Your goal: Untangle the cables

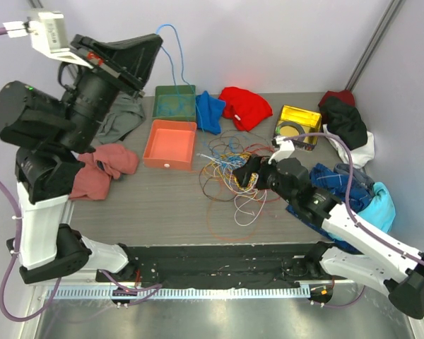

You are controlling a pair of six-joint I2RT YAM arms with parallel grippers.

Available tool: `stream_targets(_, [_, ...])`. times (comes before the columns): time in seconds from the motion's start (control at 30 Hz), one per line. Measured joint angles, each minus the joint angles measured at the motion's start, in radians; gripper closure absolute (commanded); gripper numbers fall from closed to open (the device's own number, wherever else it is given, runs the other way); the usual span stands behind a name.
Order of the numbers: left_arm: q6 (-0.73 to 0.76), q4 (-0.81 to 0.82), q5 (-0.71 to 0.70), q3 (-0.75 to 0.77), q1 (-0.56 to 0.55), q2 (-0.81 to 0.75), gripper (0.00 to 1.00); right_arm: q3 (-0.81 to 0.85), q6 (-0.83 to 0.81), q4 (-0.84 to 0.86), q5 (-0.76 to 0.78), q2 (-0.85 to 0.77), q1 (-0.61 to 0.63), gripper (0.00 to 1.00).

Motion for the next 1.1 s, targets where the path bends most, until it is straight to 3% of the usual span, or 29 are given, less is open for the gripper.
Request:
stream_targets(0.57, [-0.041,0.009,0.034,-0.08,0.0,0.013,1.0,0.185,-0.113,0.205,-0.053,0.308,0.127,0.0])
stream_targets(0.83, [-0.044,0.011,0.034,-0.134,0.0,0.004,1.0,0.363,-0.183,0.23,0.108,0.455,0.137,0.03])
stream_targets(0.87, [-0.045,0.013,0.034,-0.144,0.0,-0.001,1.0,0.379,-0.19,0.232,0.121,0.472,0.136,0.09])
stream_targets(0.9, [-0.045,0.013,0.034,-0.157,0.0,-0.008,1.0,0.406,-0.198,0.232,0.136,0.497,0.136,0.29])
stream_targets(0.97, [-0.046,0.013,0.034,-0.171,0.0,-0.016,1.0,0.449,-0.211,0.232,0.153,0.54,0.135,0.59])
stream_targets(1.0, [-0.046,0.013,0.034,-0.174,0.0,-0.019,1.0,0.463,-0.222,0.233,0.156,0.554,0.135,0.89])
stream_targets(1.03, [-0.046,0.013,0.034,-0.178,0.0,-0.023,1.0,0.478,-0.225,0.233,0.161,0.569,0.135,0.97])
stream_targets(1.1, [-0.046,0.015,0.032,-0.193,0.0,-0.035,1.0,0.504,-0.233,0.226,0.171,0.584,0.134,0.99])
